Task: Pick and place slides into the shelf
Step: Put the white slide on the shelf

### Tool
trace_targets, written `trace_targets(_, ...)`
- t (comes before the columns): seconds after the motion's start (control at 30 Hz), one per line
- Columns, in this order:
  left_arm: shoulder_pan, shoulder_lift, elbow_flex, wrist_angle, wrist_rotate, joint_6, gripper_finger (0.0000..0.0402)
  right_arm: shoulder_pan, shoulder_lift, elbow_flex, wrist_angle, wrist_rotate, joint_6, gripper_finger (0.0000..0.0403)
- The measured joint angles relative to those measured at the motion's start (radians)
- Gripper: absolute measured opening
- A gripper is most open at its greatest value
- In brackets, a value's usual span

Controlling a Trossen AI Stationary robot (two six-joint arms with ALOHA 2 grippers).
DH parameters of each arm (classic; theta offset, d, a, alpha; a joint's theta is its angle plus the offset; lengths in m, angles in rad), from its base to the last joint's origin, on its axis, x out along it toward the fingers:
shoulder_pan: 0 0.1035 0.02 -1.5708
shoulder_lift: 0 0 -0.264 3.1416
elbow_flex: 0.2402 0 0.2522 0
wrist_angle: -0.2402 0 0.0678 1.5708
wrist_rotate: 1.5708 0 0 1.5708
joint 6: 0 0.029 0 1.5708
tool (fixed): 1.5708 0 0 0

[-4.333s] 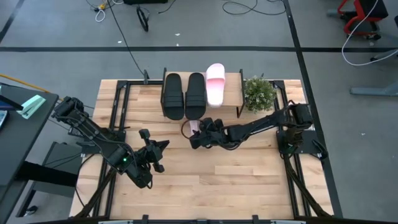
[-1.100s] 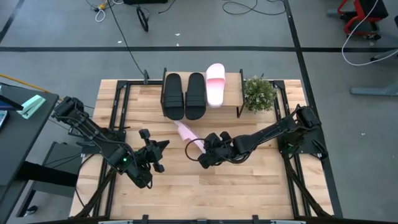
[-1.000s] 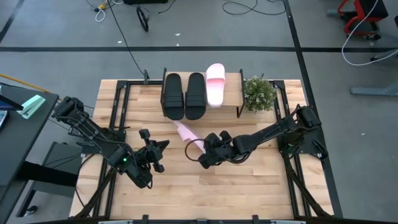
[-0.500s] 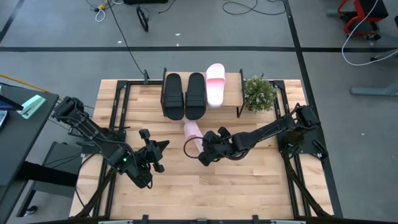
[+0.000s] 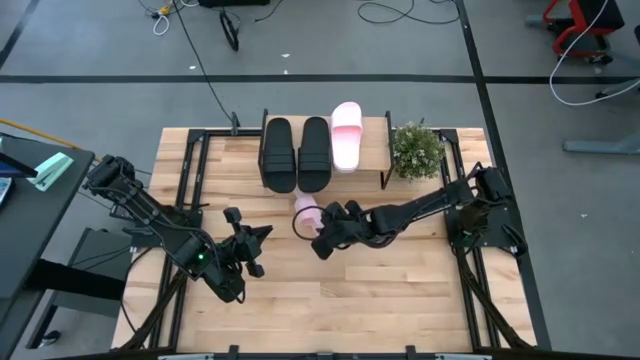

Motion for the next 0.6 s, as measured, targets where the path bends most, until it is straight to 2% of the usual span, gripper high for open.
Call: trace_targets(0.6,0.0,0.001,0.0,0.001,0.0,0.0,0.0029,-0.001,0.047,0.0,-0.013,0.028,0.009,0.0252)
